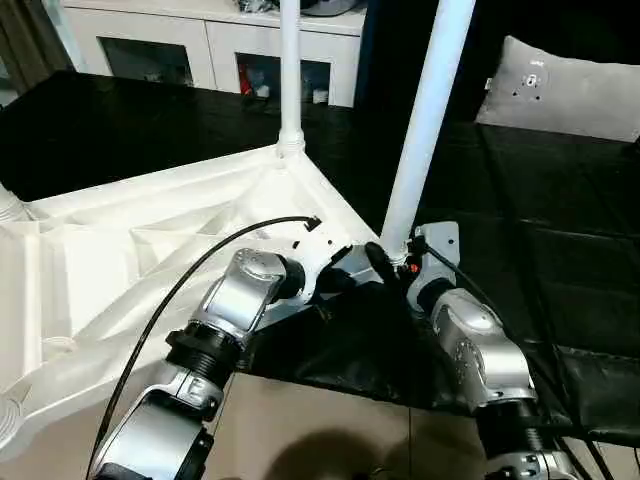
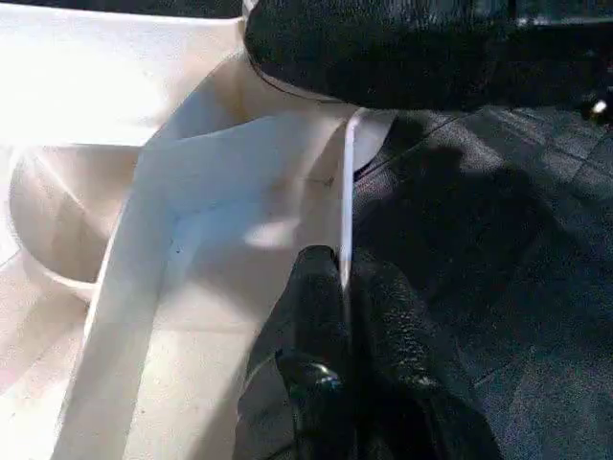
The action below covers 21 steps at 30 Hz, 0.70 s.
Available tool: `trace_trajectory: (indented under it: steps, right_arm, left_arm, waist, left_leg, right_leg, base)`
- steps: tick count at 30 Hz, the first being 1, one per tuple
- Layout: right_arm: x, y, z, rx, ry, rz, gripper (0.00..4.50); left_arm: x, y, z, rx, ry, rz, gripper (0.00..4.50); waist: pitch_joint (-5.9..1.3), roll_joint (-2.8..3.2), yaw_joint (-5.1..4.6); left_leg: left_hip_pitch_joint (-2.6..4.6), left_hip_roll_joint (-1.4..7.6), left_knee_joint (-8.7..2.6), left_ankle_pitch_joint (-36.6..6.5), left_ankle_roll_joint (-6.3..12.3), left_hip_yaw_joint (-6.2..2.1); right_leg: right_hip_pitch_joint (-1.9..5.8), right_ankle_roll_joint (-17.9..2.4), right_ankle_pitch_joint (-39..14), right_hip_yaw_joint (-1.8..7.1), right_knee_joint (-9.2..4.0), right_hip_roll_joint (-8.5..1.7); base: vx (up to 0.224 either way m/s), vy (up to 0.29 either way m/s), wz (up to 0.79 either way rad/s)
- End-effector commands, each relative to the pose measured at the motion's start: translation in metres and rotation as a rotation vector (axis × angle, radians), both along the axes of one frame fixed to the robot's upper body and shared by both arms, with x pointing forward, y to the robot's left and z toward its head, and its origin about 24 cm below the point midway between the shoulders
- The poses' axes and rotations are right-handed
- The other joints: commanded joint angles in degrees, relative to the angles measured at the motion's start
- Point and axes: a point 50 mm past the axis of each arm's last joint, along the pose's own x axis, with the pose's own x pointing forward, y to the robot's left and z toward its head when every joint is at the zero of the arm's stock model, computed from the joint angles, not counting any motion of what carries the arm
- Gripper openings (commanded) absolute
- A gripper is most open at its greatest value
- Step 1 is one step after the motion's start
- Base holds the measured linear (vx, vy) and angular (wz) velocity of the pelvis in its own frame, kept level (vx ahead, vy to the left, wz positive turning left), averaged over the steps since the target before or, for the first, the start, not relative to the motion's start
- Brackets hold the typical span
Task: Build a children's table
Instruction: Rotate leg to tighten
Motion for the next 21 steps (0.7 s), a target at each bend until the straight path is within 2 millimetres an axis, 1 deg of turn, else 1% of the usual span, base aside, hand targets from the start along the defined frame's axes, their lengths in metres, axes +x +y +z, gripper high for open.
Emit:
trace_trajectory:
  steps: [1, 2, 3, 4, 5, 6, 7, 8, 9, 10, 11, 12, 13, 14, 15, 18, 19, 20, 21]
  right_arm:
    - [-0.01, 0.015, -0.005, 0.018, 0.003, 0.121, 3.88]
    - [-0.012, 0.01, -0.004, 0.009, -0.012, 0.13, 4.08]
    - [-0.014, 0.004, -0.003, -0.004, -0.032, 0.144, 4.08]
    - [-0.016, -0.003, -0.001, -0.019, -0.056, 0.163, 4.2]
    - [-0.018, -0.012, 0.001, -0.036, -0.08, 0.192, 4.29]
    - [-0.018, -0.012, 0.001, -0.036, -0.081, 0.192, 4.35]
    - [-0.019, -0.02, 0.003, -0.047, -0.096, 0.209, 4.43]
    - [-0.02, -0.026, 0.005, -0.048, -0.103, 0.227, 4.47]
    - [-0.02, -0.032, 0.007, -0.056, -0.112, 0.246, 4.47]
    - [-0.02, -0.034, 0.008, -0.059, -0.116, 0.256, 4.47]
    - [-0.022, -0.043, 0.014, -0.062, -0.133, 0.328, 4.47]
    - [-0.023, -0.046, 0.017, -0.063, -0.141, 0.378, 4.47]
    - [-0.026, -0.05, 0.021, -0.064, -0.147, 0.461, 4.47]
    - [-0.027, -0.05, 0.022, -0.064, -0.148, 0.48, 4.47]
    - [-0.027, -0.05, 0.022, -0.064, -0.148, 0.48, 4.47]
    - [-0.029, -0.055, 0.028, -0.07, -0.143, 0.601, 4.47]
    - [-0.029, -0.056, 0.031, -0.08, -0.131, 0.671, 4.47]
    - [-0.029, -0.056, 0.031, -0.083, -0.128, 0.689, 4.47]
    - [-0.029, -0.056, 0.031, -0.083, -0.128, 0.689, 4.47]
  left_arm:
    - [0.002, -0.016, 0.027, -0.099, -0.132, -0.066, 0.0]
    - [0.002, -0.013, 0.026, -0.095, -0.13, -0.074, 0.0]
    - [0.002, -0.008, 0.024, -0.088, -0.13, -0.088, 0.0]
    - [0.001, -0.003, 0.022, -0.076, -0.125, -0.104, 0.0]
    - [0.0, 0.003, 0.019, -0.06, -0.117, -0.127, 0.0]
    - [0.0, 0.003, 0.019, -0.06, -0.117, -0.127, 0.0]
    - [0.0, 0.008, 0.018, -0.044, -0.122, -0.156, 0.0]
    - [-0.001, 0.013, 0.017, -0.026, -0.126, -0.188, 0.0]
    - [-0.002, 0.018, 0.015, -0.005, -0.122, -0.212, 0.0]
    - [-0.002, 0.019, 0.015, -0.002, -0.124, -0.227, 0.0]
    - [-0.004, 0.027, 0.013, 0.016, -0.112, -0.291, 0.0]
    - [-0.004, 0.032, 0.012, 0.034, -0.104, -0.31, 0.0]
    - [-0.004, 0.038, 0.011, 0.064, -0.106, -0.363, 0.0]
    - [-0.004, 0.039, 0.011, 0.07, -0.105, -0.374, 0.0]
    - [-0.004, 0.039, 0.011, 0.07, -0.105, -0.374, 0.0]
    - [-0.005, 0.049, 0.012, 0.103, -0.079, -0.45, 0.0]
    - [-0.006, 0.053, 0.014, 0.111, -0.07, -0.501, 0.0]
    - [-0.006, 0.054, 0.014, 0.113, -0.068, -0.515, 0.0]
    - [-0.006, 0.054, 0.014, 0.113, -0.068, -0.515, 0.0]
  waist:
    - [-4.14, 0.12, 0.33]
    - [-4.15, 0.11, 0.39]
    - [-4.16, 0.05, 0.47]
    - [-4.1, 0.06, 0.51]
    - [-4.04, 0.19, 0.57]
    - [-4.03, 0.1, 0.57]
    - [-4.03, 0.16, 0.43]
    - [-3.95, 0.27, 0.26]
    - [-3.92, 0.2, 0.18]
    - [-3.92, 0.23, 0.23]
    - [-3.86, 0.28, 0.19]
    - [-3.9, 0.24, 0.26]
    - [-3.83, 0.29, 0.36]
    - [-3.84, 0.27, 0.39]
    - [-3.79, 0.33, 0.47]
    - [-3.94, 0.32, 0.99]
    - [-4.03, 0.2, 1.14]
    - [-4.13, 0.21, 1.21]
    - [-4.18, 0.27, 1.28]
  left_leg:
    - [-1.04, -0.26, -3.59, -7.4, 3.34, 0.89]
    - [-1.03, -0.22, -3.61, -7.3, 3.52, 0.88]
    - [-1.02, -0.2, -3.61, -7.3, 3.62, 0.86]
    - [-1.05, -0.18, -3.58, -7.6, 3.86, 0.9]
    - [-1.09, -0.21, -3.57, -7.9, 4.02, 0.93]
    - [-1.17, -0.26, -3.59, -7.9, 4.07, 0.9]
    - [-1.3, -0.31, -3.59, -8.0, 4.04, 0.86]
    - [-1.22, -0.31, -3.63, -8.7, 4.14, 0.82]
    - [-1.14, -0.31, -3.61, -9.0, 4.2, 0.87]
    - [-1.07, -0.3, -3.59, -9.3, 4.24, 0.86]
    - [-0.97, -0.17, -3.63, -9.9, 4.24, 0.89]
    - [-0.95, -0.23, -3.62, -10.3, 4.57, 0.83]
    - [-0.93, -0.19, -3.62, -10.5, 4.95, 0.85]
    - [-0.89, -0.1, -3.61, -10.7, 5.05, 0.89]
    - [-0.83, 0.09, -3.7, -10.5, 4.96, 0.87]
    - [-0.71, 0.11, -3.7, -9.9, 4.75, 0.82]
    - [-0.72, 0.15, -3.66, -9.3, 4.8, 0.85]
    - [-0.82, 0.23, -3.67, -8.8, 4.81, 0.81]
    - [-0.89, 0.29, -3.58, -7.6, 4.88, 0.86]
  right_leg:
    - [4.3, -10.9, -12.3, 1.96, -4.49, -2.89]
    - [4.28, -10.8, -12.1, 1.99, -4.42, -2.87]
    - [4.34, -10.7, -12.1, 1.97, -4.45, -2.88]
    - [4.27, -10.7, -12.6, 1.98, -4.51, -2.93]
    - [4.27, -10.4, -13.4, 2.01, -4.63, -2.93]
    - [4.37, -10.2, -13.8, 1.96, -4.64, -2.91]
    - [4.44, -10.0, -14.4, 1.9, -4.68, -2.93]
    - [4.29, -9.7, -15.9, 1.87, -4.89, -2.92]
    - [4.19, -9.6, -16.8, 1.84, -5.02, -2.86]
    - [4.15, -9.4, -17.6, 1.83, -5.09, -2.89]
    - [3.92, -9.3, -18.4, 1.85, -5.17, -2.8]
    - [4.06, -9.4, -18.4, 1.8, -5.12, -2.74]
    - [3.99, -9.4, -18.3, 1.88, -5.17, -2.77]
    - [3.96, -9.5, -18.2, 1.91, -5.11, -2.78]
    - [3.85, -9.9, -17.8, 1.92, -4.97, -2.86]
    - [3.88, -10.4, -17.3, 1.86, -4.8, -2.96]
    - [3.89, -11.1, -16.0, 1.89, -4.57, -2.97]
    - [4.09, -11.3, -15.0, 1.94, -4.45, -3.13]
    - [4.06, -12.0, -12.8, 1.98, -4.18, -3.13]
  base:
    - [0.0, 0.0, 0.0]
    - [0.0, 0.0, 0.0]
    - [0.0, 0.0, 0.0]
    - [0.0, 0.0, 0.0]
    - [0.0, 0.0, 0.0]
    - [0.0, 0.0, 0.0]
    - [0.0, 0.0, 0.0]
    - [0.0, 0.0, 0.0]
    - [0.0, 0.0, 0.0]
    - [0.0, 0.0, 0.0]
    - [0.0, 0.0, 0.0]
    - [0.0, 0.0, 0.0]
    - [0.0, 0.0, 0.0]
    - [0.0, 0.0, 0.0]
    - [0.0, 0.0, 0.0]
    - [0.0, 0.0, 0.0]
    - [0.0, 0.0, 0.0]
    - [0.0, 0.0, 0.0]
    - [0.0, 0.0, 0.0]
